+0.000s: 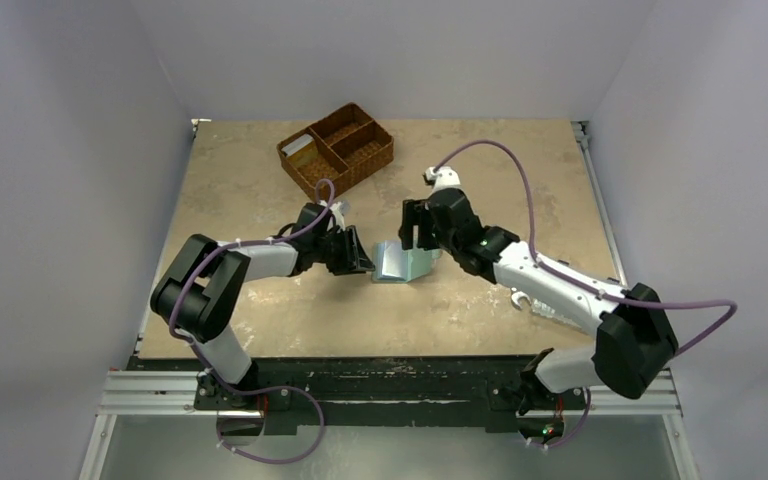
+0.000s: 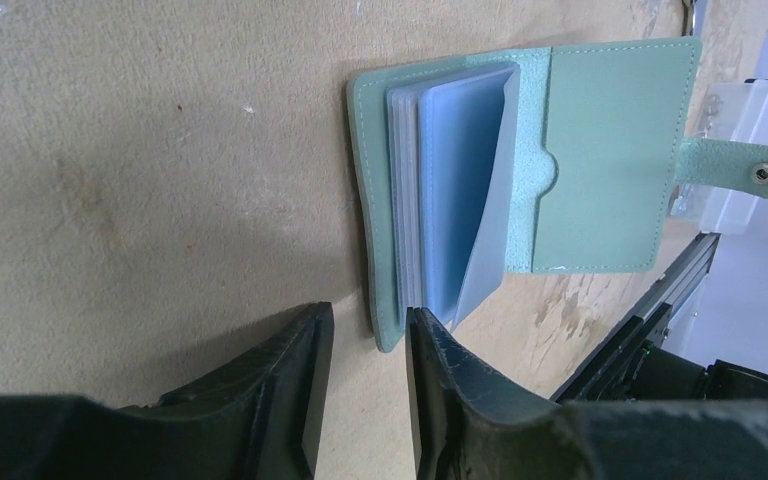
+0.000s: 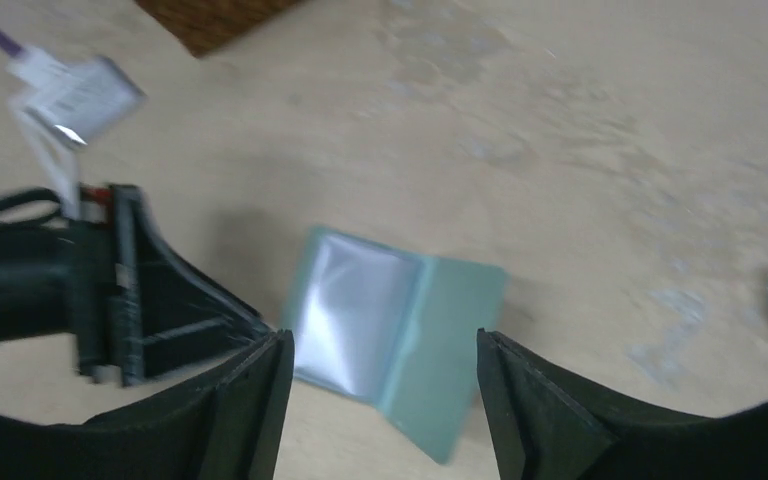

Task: Put the credit cards into the card holder
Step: Turn over the card slot in the card holder.

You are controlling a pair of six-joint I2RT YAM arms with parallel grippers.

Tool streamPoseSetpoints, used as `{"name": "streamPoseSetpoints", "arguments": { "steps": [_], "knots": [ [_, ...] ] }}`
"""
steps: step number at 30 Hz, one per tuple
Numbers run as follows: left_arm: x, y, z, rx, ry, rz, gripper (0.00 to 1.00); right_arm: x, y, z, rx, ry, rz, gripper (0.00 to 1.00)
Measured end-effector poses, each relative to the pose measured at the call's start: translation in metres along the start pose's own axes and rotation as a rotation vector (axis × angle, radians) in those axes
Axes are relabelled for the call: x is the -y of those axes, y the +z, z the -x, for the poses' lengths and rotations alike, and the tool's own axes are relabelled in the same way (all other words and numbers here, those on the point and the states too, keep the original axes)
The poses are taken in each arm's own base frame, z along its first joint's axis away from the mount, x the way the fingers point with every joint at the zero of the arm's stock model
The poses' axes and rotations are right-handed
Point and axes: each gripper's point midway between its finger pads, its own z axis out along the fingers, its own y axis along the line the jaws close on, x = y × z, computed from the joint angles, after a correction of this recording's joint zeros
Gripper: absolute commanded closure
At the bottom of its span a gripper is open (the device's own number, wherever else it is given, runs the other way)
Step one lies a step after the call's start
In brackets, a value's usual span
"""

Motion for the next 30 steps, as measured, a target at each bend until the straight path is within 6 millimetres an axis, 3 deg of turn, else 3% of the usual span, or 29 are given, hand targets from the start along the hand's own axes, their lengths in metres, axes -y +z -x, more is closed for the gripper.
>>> {"name": "streamPoseSetpoints", "arguments": {
  "steps": [1, 4, 10, 12, 23, 24, 28, 30],
  "knots": [
    [0.000, 0.000, 0.000, 0.000, 0.000, 0.000, 0.65, -0.016, 0.001, 0.008, 0.010, 0.003, 0.054, 0.23],
    [-0.001, 0.001, 0.000, 0.000, -0.003, 0.001, 0.66, -0.039, 0.013, 0.011, -0.001, -0.001, 0.097, 0.14],
    [-0.001, 0.001, -0.001, 0.006, -0.001, -0.004, 0.67, -0.060, 0.037, -0.039, -0.138, -0.084, 0.099, 0.13],
    [-0.001, 0.001, -0.001, 0.008, 0.000, -0.006, 0.67, -0.066, 0.046, -0.049, -0.172, -0.096, 0.092, 0.08],
    [-0.001, 0.002, -0.001, 0.017, -0.010, -0.013, 0.67, -0.049, 0.070, -0.089, -0.249, -0.143, -0.024, 0.07],
    [-0.001, 0.002, -0.001, 0.016, -0.011, -0.013, 0.67, -0.048, 0.072, -0.092, -0.255, -0.148, -0.030, 0.08],
    [-0.001, 0.002, -0.001, 0.016, -0.011, -0.013, 0.64, -0.048, 0.074, -0.098, -0.264, -0.149, -0.030, 0.40],
    [-0.001, 0.002, -0.001, 0.017, -0.011, -0.014, 0.63, -0.047, 0.074, -0.099, -0.258, -0.135, -0.020, 0.48]
  ]
}}
